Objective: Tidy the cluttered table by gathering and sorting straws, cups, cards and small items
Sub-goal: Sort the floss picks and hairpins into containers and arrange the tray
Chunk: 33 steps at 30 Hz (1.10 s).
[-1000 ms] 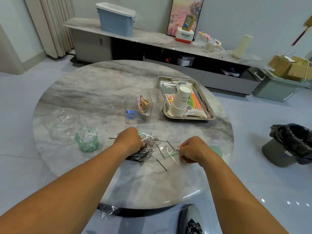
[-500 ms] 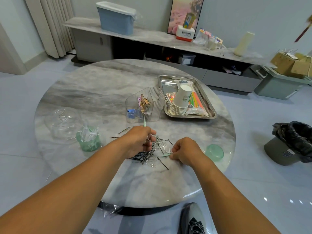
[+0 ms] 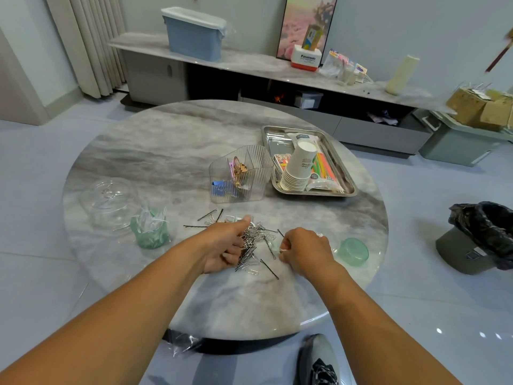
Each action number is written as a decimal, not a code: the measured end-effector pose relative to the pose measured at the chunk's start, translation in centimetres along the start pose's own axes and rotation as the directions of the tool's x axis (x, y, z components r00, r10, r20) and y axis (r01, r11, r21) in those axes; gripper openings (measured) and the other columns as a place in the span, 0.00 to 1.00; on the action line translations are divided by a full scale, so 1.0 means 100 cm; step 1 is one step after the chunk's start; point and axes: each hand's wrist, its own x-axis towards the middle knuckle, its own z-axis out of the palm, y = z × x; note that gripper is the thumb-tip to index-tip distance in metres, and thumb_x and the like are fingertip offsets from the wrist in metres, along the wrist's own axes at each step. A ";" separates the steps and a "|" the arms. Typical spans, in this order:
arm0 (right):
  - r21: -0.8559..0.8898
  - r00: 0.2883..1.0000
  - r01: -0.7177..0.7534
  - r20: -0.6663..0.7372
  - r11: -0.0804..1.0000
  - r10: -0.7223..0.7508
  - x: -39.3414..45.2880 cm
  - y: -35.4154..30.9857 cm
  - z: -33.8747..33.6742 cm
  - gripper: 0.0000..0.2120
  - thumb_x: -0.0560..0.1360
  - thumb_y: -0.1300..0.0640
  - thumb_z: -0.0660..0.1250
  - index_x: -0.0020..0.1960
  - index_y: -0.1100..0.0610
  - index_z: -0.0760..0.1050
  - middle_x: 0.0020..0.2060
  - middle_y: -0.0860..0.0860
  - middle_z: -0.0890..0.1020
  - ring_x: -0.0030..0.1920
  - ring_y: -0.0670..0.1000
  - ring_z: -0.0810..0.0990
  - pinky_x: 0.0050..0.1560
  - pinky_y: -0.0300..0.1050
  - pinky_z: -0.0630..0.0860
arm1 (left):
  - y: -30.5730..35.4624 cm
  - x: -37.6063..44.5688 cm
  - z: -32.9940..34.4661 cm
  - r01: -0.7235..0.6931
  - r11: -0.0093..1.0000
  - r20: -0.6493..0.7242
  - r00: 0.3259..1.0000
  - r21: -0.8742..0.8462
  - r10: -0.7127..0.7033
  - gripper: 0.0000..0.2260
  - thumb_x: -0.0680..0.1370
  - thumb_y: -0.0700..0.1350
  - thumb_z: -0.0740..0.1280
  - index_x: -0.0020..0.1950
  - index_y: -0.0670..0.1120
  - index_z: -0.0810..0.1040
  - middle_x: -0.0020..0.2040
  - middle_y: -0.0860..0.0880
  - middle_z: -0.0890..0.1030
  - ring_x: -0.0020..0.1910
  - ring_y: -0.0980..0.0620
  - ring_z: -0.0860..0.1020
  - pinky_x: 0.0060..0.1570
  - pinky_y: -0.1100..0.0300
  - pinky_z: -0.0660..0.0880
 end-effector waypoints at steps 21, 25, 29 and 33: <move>0.495 0.948 0.261 0.031 0.829 -0.316 -0.012 -0.007 -0.042 0.04 0.75 0.56 0.76 0.44 0.55 0.82 0.36 0.50 0.83 0.36 0.44 0.76 0.42 0.40 0.73 | -0.004 0.004 -0.006 0.109 0.980 0.107 0.990 -0.164 -0.092 0.33 0.82 0.66 0.55 0.59 0.36 0.78 0.44 0.40 0.79 0.42 0.44 0.81 0.47 0.49 0.83; 0.389 0.896 0.320 0.171 0.864 -0.409 -0.009 -0.019 -0.051 0.06 0.72 0.54 0.79 0.46 0.54 0.85 0.40 0.50 0.84 0.34 0.40 0.75 0.36 0.31 0.71 | -0.002 -0.001 -0.013 0.198 0.973 0.292 0.944 -0.121 -0.156 0.33 0.81 0.66 0.58 0.56 0.35 0.79 0.49 0.35 0.83 0.47 0.38 0.84 0.55 0.44 0.81; 0.272 0.895 0.386 0.122 0.881 -0.429 -0.005 -0.029 -0.056 0.06 0.71 0.53 0.80 0.46 0.51 0.86 0.41 0.47 0.83 0.35 0.39 0.77 0.35 0.30 0.70 | -0.006 -0.006 -0.015 0.229 0.967 0.433 0.887 -0.109 -0.161 0.25 0.82 0.58 0.62 0.60 0.36 0.78 0.51 0.34 0.82 0.44 0.42 0.85 0.47 0.49 0.84; 0.323 0.907 0.411 -0.051 0.852 -0.419 -0.008 -0.027 -0.057 0.06 0.69 0.49 0.80 0.43 0.48 0.85 0.39 0.44 0.82 0.41 0.42 0.78 0.38 0.37 0.72 | -0.011 -0.006 -0.017 0.169 0.942 0.447 0.894 -0.290 -0.023 0.16 0.79 0.46 0.66 0.58 0.35 0.83 0.50 0.36 0.82 0.43 0.45 0.84 0.44 0.53 0.84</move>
